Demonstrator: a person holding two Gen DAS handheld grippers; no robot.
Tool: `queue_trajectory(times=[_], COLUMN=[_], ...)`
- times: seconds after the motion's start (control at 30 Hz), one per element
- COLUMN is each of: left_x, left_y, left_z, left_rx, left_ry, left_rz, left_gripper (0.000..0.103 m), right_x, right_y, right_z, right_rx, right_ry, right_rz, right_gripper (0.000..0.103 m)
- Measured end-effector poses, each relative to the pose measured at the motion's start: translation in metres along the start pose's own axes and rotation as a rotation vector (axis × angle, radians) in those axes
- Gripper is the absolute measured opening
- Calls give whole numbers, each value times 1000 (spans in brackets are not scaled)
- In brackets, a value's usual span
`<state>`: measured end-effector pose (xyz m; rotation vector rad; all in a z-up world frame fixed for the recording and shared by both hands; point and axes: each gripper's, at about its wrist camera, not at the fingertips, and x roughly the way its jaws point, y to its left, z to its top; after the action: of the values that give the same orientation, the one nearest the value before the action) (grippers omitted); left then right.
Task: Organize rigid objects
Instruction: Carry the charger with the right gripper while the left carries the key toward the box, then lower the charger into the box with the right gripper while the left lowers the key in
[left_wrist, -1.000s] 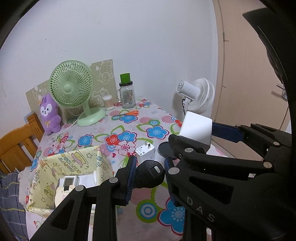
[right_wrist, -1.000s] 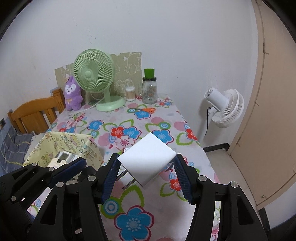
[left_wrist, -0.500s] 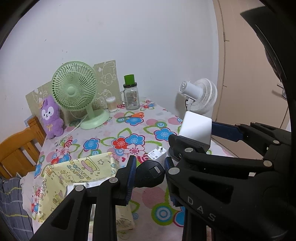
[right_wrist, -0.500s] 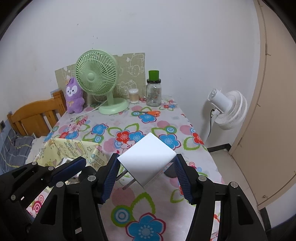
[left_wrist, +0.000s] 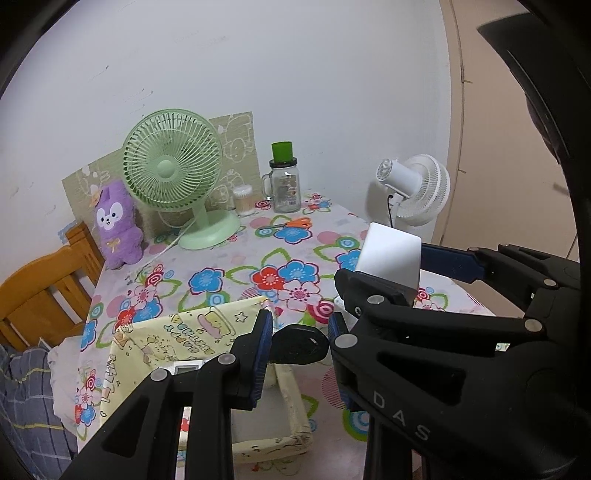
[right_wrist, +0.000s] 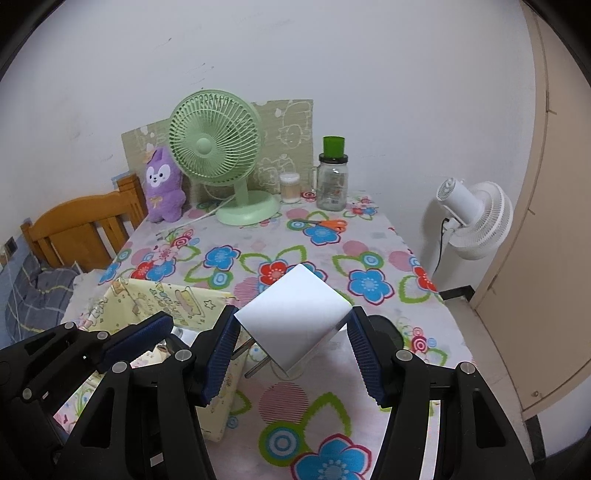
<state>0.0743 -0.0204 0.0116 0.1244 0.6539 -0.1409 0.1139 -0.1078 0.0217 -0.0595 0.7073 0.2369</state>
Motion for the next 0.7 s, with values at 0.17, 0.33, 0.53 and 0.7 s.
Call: queue_trajectory(times=[0.17, 0.33, 0.53, 0.7], left_x=[4, 8, 11, 13], left_y=[10, 22, 37, 52], left_z=[-3, -7, -11, -17], left_rx=[-3, -10, -26, -45], left_ry=[8, 18, 32, 41], left_rz=[-3, -5, 4, 20], left_gripper=[31, 31, 31, 31], right_x=[6, 14, 24, 32], right_y=[9, 19, 34, 49], right_z=[0, 0, 0, 0], right_rx=[-3, -6, -17, -27], right_ry=[12, 30, 50, 65], right_rz=[0, -1, 8, 21], right_gripper=[63, 63, 63, 63])
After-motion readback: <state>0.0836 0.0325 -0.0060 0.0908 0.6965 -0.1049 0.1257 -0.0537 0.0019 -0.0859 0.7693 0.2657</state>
